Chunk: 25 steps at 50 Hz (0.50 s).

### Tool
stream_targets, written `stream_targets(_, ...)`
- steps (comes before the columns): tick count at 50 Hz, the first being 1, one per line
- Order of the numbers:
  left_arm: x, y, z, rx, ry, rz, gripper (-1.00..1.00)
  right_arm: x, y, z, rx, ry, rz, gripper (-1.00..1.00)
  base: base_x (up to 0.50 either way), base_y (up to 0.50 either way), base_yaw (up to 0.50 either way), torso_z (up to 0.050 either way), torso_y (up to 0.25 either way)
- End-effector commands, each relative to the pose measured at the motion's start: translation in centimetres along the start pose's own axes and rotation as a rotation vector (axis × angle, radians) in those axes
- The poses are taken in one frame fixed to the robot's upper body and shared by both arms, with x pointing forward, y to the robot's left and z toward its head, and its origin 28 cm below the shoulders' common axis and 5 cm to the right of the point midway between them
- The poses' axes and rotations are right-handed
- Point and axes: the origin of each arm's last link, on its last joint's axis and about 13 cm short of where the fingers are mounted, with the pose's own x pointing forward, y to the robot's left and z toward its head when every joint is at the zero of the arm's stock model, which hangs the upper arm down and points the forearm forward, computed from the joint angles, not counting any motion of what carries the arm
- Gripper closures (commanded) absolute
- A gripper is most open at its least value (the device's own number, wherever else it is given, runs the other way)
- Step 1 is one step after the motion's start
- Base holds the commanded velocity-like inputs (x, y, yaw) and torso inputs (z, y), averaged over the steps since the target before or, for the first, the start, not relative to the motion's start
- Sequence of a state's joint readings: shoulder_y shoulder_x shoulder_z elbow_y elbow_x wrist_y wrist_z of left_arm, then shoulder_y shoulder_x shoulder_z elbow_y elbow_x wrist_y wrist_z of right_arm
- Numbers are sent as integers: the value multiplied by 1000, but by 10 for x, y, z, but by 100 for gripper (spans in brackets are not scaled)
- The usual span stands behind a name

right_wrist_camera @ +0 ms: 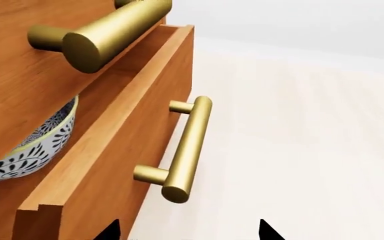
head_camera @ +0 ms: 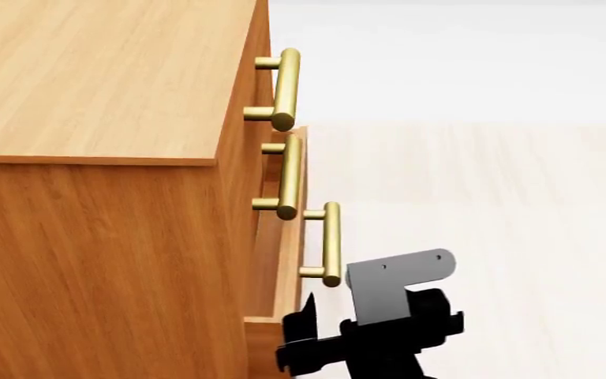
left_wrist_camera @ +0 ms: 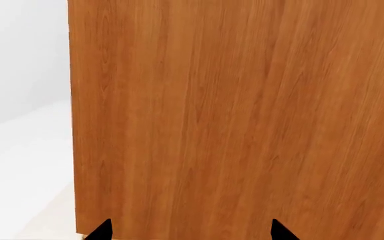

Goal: Put the bowl in the bottom drawer of the cabinet and close it.

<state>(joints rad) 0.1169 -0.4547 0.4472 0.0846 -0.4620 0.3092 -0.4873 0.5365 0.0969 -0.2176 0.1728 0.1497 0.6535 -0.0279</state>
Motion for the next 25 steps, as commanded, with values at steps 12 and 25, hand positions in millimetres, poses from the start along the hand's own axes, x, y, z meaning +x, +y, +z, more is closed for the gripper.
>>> stream_targets(12,0,2,4,-10,-9,25,-100,-10,11,9,56,-15,164,-100,0,0,0,0,0)
stream_targets(25,6,7,13,-38,-29,75,-100,-10,16,14,42,-28,180,-100,0,0,0,0,0)
